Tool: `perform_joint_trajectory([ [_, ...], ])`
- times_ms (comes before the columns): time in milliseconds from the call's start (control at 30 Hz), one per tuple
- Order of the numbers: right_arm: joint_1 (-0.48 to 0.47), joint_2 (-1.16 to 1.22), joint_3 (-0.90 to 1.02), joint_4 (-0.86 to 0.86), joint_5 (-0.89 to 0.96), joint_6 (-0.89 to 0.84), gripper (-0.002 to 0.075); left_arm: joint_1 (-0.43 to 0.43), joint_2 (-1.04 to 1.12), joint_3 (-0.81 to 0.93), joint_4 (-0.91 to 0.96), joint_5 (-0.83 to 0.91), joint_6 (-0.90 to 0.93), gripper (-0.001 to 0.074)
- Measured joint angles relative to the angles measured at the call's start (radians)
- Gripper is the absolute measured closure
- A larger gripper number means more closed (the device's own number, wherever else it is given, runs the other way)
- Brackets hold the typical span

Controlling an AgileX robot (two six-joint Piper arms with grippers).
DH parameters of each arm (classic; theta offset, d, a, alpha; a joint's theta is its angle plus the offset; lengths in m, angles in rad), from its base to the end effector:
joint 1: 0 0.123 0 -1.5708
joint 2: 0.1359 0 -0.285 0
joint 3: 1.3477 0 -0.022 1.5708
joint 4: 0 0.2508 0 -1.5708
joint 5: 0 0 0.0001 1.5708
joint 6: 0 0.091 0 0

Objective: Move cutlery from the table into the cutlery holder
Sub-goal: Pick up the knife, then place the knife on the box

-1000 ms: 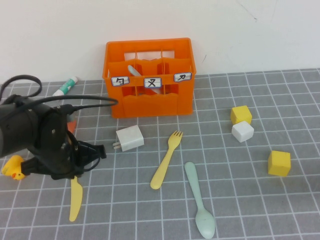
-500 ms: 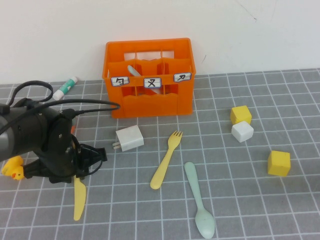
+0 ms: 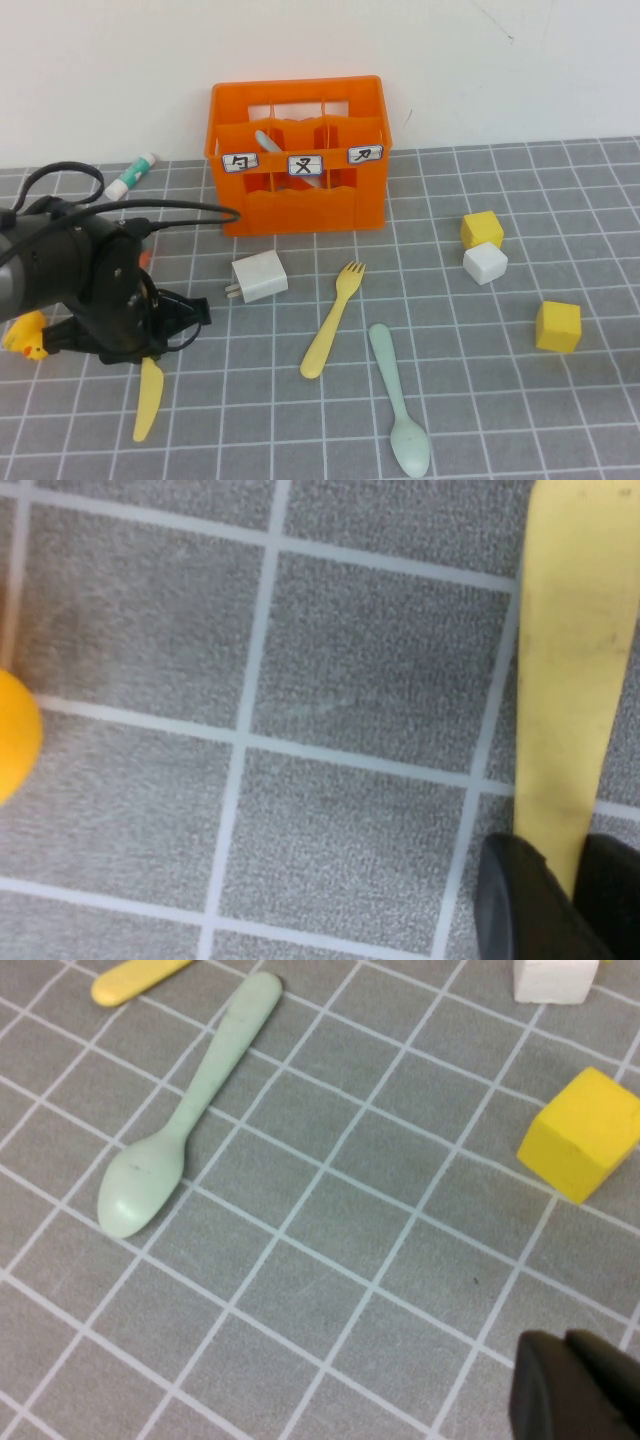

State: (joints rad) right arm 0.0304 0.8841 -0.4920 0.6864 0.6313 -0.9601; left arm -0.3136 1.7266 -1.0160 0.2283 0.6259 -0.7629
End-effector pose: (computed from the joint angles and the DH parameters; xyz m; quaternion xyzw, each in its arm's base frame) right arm 0.1531 0.0388 0.2498 -0.2526 0.8804 0.1127 0.3852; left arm 0.3156 -0.0897 0.1822 -0.1400 0.9740 -0.0123 0.1779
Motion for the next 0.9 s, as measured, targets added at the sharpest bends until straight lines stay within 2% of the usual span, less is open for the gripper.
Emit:
perform_joint_trajectory([
  [267,0.000,0.000,0.000,0.002,0.006,-0.006,0.0729,0.002,-0.193,0.000,0.017,-0.028,0.012,0.0654],
  [467,0.000,0.000,0.000,0.004,0.006,-0.017,0.0729,0.004,-0.346,0.000,0.031,-0.191,0.016,0.0654],
  [667,0.000,0.000,0.000,0.008,0.006,-0.025,0.0729,0.003,-0.385,0.001,0.037,-0.659,0.016,0.0654],
  [900,0.000,0.000,0.000,0.011,0.006,-0.027,0.0729,0.003,-0.285,0.001,0.101,-1.286,0.070,0.0654],
])
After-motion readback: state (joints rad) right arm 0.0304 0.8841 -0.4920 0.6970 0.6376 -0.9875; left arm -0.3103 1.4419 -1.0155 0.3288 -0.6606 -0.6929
